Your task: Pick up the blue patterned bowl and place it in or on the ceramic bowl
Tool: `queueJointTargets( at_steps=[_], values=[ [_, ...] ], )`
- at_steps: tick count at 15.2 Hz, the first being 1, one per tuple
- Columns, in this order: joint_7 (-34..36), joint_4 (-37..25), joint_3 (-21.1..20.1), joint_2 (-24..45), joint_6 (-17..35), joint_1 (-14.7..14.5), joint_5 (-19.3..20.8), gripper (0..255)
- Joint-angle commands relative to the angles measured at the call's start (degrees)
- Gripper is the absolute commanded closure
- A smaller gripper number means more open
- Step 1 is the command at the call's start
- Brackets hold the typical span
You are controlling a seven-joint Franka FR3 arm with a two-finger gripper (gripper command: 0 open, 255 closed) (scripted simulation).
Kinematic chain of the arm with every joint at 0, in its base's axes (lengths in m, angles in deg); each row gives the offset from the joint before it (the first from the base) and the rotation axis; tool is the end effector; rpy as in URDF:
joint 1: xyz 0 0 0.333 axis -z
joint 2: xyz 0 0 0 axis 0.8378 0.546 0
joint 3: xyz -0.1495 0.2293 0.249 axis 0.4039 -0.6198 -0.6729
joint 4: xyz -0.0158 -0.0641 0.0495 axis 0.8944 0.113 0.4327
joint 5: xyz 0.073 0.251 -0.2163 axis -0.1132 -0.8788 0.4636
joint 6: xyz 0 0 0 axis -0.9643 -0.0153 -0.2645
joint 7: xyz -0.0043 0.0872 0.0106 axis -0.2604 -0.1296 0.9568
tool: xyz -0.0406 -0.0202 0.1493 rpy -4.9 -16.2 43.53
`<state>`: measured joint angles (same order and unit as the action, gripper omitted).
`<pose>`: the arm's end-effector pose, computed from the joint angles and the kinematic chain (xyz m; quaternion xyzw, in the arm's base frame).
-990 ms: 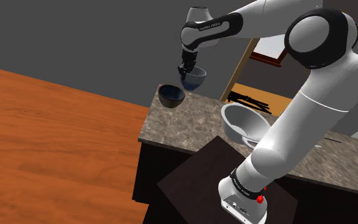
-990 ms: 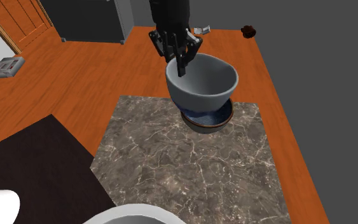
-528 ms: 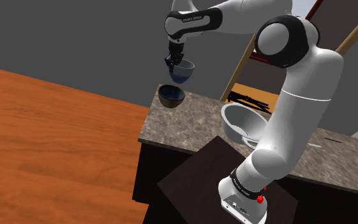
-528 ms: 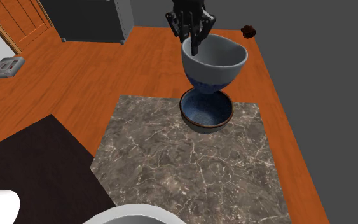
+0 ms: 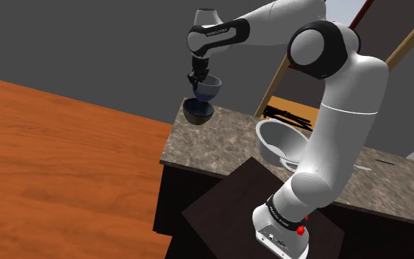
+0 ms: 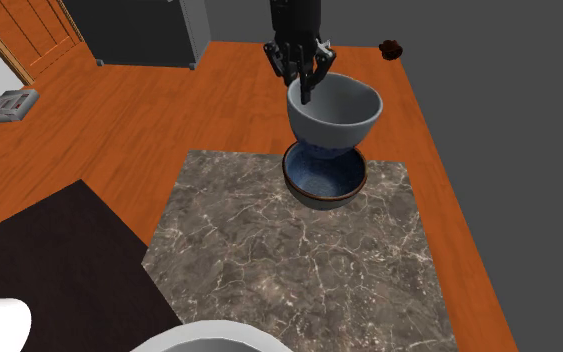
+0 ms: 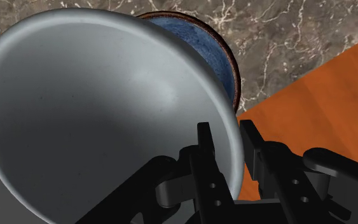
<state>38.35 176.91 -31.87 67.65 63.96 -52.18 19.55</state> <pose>0.6147 -0.1020 0.4193 0.9962 0.0511 -0.0084 0.0706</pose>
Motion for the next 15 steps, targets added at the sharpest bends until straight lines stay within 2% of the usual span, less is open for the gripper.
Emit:
queueJointTargets(
  at_steps=[1, 10, 15],
  values=[
    [0.1, 0.9, 0.0, 0.4, 1.4, 0.1, 0.1, 255],
    [0.9, 3.9, 0.1, 3.6, 7.6, 0.1, 0.3, 255],
    [0.9, 3.9, 0.1, 3.6, 7.6, 0.1, 0.3, 255]
  ],
)
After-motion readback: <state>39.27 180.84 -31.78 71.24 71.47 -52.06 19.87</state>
